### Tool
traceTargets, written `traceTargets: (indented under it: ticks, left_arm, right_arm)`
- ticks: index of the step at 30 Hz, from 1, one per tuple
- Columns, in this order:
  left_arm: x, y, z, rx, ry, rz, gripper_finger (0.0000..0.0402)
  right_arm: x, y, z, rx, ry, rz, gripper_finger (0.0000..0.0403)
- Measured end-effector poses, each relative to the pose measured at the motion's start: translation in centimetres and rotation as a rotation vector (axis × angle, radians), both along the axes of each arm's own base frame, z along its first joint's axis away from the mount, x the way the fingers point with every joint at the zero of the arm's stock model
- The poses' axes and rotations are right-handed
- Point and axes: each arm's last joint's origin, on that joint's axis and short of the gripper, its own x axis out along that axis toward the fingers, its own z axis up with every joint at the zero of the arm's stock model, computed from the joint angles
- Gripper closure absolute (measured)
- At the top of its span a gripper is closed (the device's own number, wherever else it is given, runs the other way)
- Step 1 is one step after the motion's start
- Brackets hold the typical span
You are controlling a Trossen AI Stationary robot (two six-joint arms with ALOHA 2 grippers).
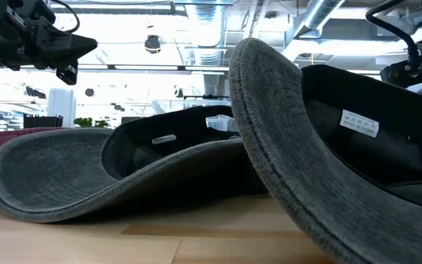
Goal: Pick & Place hat
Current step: Put the right red cap into the blue bin
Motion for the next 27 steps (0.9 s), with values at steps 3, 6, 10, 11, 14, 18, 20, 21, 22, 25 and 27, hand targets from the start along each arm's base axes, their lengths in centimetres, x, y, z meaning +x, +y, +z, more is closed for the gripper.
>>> traceTargets:
  ticks: [3,6,10,11,14,18,20,21,22,25,27]
  left_arm:
    - [0.00,0.00,0.00,0.000,0.000,0.000,0.0394]
    - [0.00,0.00,0.01,0.000,-0.001,0.000,0.0394]
    - [0.00,0.00,0.01,0.000,-0.001,0.000,0.0394]
    - [0.00,0.00,0.01,0.000,-0.001,0.000,0.0394]
    - [0.00,0.00,0.02,0.000,-0.002,-0.001,0.0394]
    - [0.00,0.00,0.03,0.000,-0.003,0.000,0.0394]
    - [0.00,0.00,0.03,0.000,-0.003,0.000,0.0394]
    - [0.00,0.00,0.03,0.000,-0.003,0.000,0.0394]
    - [0.00,0.00,0.03,0.000,-0.004,0.000,0.0394]
    - [0.00,0.00,0.04,0.000,-0.004,0.000,0.0394]
    - [0.00,0.00,0.04,0.000,-0.004,0.000,0.0394]
  right_arm:
    - [0.02,0.00,0.00,-0.002,-0.004,0.000,0.0268]
    - [0.03,0.01,0.00,-0.002,-0.005,0.000,0.0284]
    - [0.03,0.00,0.00,-0.003,-0.006,0.000,0.0307]
    - [0.04,0.00,0.00,-0.004,-0.007,0.000,0.0313]
    - [0.04,0.00,0.00,-0.006,-0.008,0.001,0.0330]
    - [0.04,-0.01,0.01,-0.007,-0.009,0.001,0.0345]
    - [0.04,-0.01,0.01,-0.007,-0.009,0.001,0.0350]
    - [0.04,-0.01,0.01,-0.007,-0.009,0.001,0.0352]
    - [0.04,-0.01,0.01,-0.007,-0.009,0.001,0.0354]
    - [0.04,-0.01,0.01,-0.007,-0.009,0.001,0.0359]
    - [0.04,-0.01,0.01,-0.007,-0.009,0.001,0.0362]
